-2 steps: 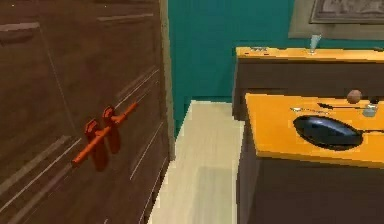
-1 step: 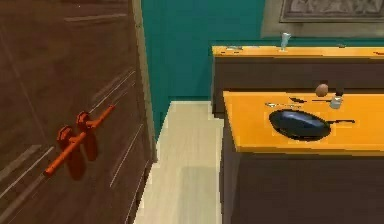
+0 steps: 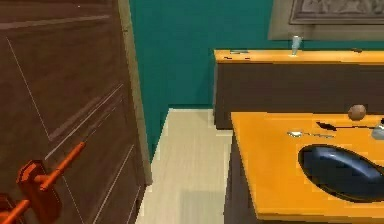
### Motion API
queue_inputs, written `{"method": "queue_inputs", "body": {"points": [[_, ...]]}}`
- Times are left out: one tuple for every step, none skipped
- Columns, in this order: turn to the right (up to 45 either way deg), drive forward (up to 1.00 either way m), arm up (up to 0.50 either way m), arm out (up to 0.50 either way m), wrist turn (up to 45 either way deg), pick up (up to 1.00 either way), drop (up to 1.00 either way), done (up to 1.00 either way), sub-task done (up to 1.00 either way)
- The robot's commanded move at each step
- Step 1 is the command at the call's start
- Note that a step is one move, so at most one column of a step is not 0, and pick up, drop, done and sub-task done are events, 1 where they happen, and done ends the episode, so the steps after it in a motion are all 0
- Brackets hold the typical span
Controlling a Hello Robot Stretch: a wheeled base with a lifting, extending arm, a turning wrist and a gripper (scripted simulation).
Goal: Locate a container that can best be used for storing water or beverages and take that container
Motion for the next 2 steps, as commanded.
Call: {"method": "queue_inputs", "body": {"points": [[-12.0, 0.0, 0.0, 0.0, 0.0, 0.0, 0.0, 0.0, 0.0], [0.0, 0.5, 0.0, 0.0, 0.0, 0.0, 0.0, 0.0, 0.0]]}}
